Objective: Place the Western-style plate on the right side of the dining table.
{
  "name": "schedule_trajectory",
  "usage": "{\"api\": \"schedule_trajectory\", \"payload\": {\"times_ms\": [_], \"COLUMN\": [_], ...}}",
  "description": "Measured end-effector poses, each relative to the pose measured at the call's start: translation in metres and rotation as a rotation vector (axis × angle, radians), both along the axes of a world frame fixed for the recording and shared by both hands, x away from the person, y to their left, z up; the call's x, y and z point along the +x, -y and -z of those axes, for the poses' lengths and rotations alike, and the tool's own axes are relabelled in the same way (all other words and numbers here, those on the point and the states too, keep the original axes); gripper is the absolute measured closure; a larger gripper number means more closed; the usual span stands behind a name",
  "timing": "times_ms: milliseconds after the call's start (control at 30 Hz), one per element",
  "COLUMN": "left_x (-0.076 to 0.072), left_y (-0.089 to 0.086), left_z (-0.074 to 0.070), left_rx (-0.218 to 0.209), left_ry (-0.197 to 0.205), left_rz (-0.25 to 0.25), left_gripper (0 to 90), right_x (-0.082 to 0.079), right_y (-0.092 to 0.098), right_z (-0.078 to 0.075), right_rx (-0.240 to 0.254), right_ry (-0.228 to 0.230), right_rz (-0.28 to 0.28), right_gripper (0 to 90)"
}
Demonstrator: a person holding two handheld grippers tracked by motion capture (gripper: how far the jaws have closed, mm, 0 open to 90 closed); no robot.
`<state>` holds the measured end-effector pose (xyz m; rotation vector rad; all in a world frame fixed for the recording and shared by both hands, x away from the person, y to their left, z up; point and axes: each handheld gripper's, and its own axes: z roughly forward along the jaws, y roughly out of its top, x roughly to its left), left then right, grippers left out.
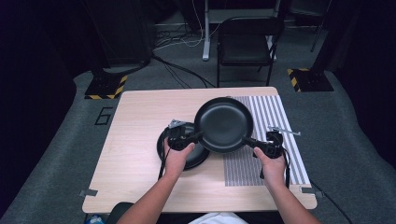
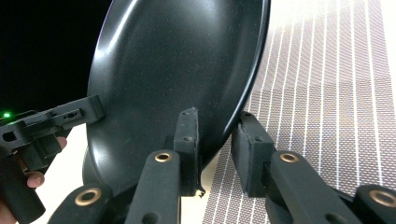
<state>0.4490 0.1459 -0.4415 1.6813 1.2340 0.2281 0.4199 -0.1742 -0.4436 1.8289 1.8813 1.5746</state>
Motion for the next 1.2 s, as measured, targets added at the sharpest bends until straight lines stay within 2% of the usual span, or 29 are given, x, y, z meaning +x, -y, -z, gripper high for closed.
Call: {"api": "schedule_trajectory", "payload": {"times_ms": [933,1200], "left_x": [0.011,0.014], "left_y": [0.036,0.042], "left_z": [0.001,0.000], "left_rx": [-0.014,-0.013], "left_ry": [-0.004,-0.005], "left_rz": [0.091,0.103], "left_gripper": [66.7,66.7], "right_x": [-0.018,-0.021], "right_y": [0.031,0.036], "right_z": [-0.002,-0.002], "right_rx": [-0.003,-0.009], "right_ry": [0.005,0.008], "right_rz": [0.099,0.114], "right_gripper": [72.5,72.3]}}
